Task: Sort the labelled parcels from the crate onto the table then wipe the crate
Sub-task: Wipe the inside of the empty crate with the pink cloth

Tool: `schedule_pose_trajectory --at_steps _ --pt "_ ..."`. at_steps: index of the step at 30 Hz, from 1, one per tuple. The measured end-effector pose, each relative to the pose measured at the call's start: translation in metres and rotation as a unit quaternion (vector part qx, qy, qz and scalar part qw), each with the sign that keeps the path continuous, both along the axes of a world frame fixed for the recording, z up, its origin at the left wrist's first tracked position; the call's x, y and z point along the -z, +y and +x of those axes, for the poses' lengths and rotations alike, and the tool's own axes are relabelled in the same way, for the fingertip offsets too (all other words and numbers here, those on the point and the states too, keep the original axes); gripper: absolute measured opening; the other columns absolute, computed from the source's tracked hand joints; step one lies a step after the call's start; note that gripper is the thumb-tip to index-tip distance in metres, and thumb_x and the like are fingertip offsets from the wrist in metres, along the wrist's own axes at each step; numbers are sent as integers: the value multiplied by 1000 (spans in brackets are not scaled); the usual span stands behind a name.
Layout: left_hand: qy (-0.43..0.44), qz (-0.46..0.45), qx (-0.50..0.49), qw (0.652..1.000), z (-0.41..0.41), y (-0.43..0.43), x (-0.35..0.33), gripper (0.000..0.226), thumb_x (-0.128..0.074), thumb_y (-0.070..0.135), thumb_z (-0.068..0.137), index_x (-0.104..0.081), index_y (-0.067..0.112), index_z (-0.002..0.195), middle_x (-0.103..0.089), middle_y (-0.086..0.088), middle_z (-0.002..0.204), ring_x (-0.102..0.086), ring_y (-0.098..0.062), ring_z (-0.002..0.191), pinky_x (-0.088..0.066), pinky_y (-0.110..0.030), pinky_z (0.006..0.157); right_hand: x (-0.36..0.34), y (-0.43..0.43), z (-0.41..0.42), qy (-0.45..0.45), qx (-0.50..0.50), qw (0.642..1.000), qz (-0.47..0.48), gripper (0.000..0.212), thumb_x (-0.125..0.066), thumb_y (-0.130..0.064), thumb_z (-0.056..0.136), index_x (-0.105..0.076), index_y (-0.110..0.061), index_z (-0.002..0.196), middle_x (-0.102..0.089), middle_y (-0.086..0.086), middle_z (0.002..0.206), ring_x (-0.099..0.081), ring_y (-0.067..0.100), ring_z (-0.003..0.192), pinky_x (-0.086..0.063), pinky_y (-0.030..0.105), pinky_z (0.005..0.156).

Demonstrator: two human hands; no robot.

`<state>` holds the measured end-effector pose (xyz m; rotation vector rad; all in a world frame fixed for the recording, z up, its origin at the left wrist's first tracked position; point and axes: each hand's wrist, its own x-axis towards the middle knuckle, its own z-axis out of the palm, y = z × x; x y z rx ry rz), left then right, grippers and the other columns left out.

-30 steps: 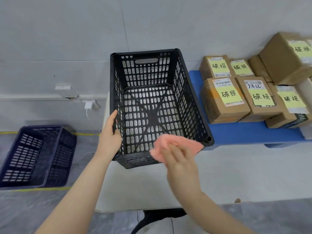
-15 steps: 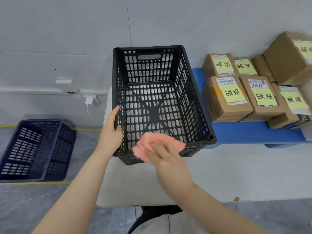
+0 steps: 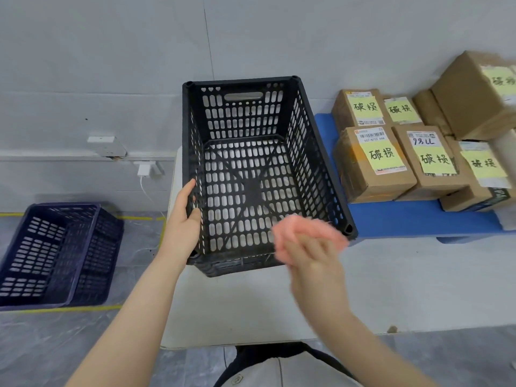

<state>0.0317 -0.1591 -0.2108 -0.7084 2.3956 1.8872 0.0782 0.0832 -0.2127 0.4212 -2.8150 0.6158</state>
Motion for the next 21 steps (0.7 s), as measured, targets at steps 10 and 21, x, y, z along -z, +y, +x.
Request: schedule_pose_trajectory --at_steps 10,21 --pt "-5 50 -18 999 1 0 -10 42 -29 27 104 -44 55 131 -43 22 144 -37 -2 134 -26 -36 117 -12 -99 12 -95 -207 971 -70 51 -67 -9 69 -65 -21 118 -59 1 100 -58 28 92 -54 33 69" --pt "-4 45 9 999 3 -1 -8 40 -25 33 105 -36 60 133 -39 19 148 -36 -5 137 -27 -40 117 -26 68 -17 -75 11 996 54 67 -80 10 65 -69 -30 118 -66 -2 109 -56 31 95 -55 37 62"
